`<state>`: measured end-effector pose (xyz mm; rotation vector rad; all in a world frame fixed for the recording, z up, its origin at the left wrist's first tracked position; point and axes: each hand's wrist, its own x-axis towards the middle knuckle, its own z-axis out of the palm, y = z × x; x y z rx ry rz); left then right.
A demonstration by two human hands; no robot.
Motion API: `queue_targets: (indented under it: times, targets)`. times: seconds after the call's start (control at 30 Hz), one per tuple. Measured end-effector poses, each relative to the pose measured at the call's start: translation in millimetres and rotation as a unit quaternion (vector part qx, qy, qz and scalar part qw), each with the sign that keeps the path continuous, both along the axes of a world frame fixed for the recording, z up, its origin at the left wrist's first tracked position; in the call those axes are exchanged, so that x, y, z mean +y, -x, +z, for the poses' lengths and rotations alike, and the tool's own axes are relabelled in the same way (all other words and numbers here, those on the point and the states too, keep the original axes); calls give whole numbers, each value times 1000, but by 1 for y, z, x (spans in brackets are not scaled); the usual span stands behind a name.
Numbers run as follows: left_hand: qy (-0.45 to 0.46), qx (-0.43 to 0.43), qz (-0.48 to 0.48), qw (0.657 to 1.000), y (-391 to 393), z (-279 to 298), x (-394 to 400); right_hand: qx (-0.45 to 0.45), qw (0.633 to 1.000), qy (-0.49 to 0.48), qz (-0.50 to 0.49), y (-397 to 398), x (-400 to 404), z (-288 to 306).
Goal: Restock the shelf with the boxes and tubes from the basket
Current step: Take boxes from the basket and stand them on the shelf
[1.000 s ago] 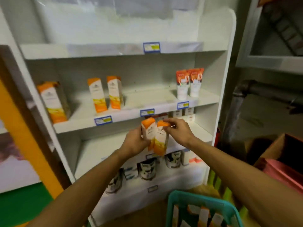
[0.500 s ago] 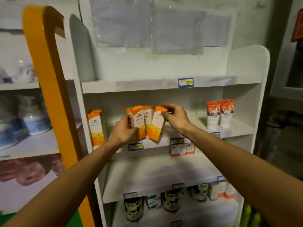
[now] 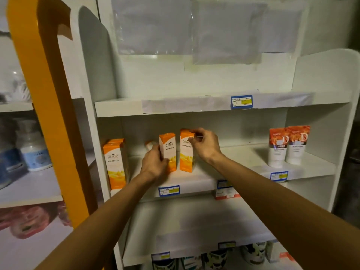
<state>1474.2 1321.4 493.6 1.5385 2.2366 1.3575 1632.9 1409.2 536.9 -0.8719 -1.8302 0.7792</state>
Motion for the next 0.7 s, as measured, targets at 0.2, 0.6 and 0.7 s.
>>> queue_targets:
  times: [0.2,0.6,0.7]
  targets:
    - [-3,-13,0,1000,7,-8,9,13,1000,19,5,11,11,-12]
    - [10,33,58,998,-16,-3,-11,-21,999,29,-22,-14,-5,-27]
    - [14,54,69,996,-27,-2,-24,-33,998,40,-21,-25,-15,-32]
